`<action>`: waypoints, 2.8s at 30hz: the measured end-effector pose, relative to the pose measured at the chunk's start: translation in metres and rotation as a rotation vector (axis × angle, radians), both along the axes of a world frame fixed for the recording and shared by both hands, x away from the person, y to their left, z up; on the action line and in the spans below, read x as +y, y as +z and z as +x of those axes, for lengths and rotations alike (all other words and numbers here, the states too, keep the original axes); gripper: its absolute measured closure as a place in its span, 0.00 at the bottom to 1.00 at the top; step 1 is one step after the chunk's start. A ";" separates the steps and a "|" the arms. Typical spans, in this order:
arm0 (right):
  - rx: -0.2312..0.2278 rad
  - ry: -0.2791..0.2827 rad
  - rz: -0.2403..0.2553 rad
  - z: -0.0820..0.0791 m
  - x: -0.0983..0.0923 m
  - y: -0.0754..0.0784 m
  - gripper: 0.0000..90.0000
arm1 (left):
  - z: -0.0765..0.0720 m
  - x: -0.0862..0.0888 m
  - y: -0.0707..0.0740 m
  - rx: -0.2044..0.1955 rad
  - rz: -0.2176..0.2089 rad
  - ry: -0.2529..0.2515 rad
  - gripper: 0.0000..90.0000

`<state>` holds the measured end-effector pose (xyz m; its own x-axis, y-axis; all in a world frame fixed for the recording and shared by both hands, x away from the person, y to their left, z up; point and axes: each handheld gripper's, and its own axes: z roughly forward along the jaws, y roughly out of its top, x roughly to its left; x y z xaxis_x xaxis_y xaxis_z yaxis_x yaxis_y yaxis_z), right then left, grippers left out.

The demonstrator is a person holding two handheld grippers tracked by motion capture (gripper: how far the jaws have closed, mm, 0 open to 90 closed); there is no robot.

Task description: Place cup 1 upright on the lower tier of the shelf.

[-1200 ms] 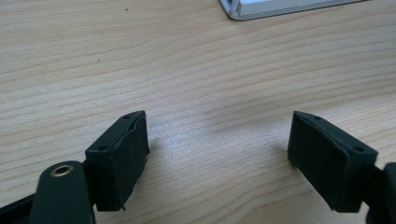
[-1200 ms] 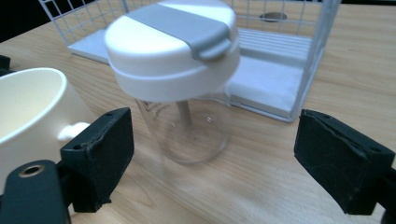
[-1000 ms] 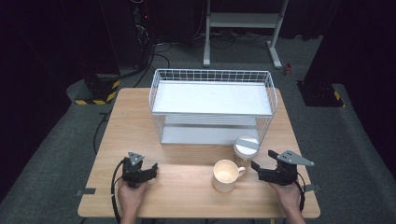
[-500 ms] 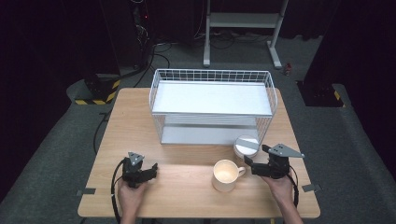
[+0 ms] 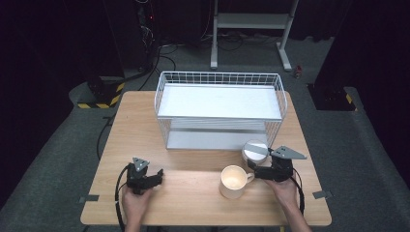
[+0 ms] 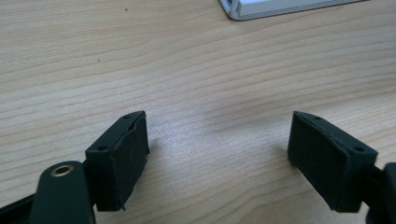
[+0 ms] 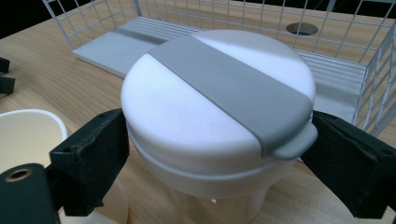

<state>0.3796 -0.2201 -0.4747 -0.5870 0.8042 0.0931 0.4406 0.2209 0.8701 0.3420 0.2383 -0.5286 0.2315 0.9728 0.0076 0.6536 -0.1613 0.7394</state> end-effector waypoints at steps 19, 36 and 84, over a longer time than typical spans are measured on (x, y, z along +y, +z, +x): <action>0.018 0.010 -0.043 0.006 0.009 -0.013 0.09 | 0.000 0.000 0.000 0.000 -0.001 -0.001 0.23; 0.013 0.013 -0.076 0.014 0.013 -0.019 0.16 | 0.000 0.000 0.000 0.000 -0.001 -0.003 0.23; -0.056 0.020 -0.092 0.027 0.018 -0.006 0.21 | 0.000 0.000 0.000 0.000 -0.001 -0.003 0.23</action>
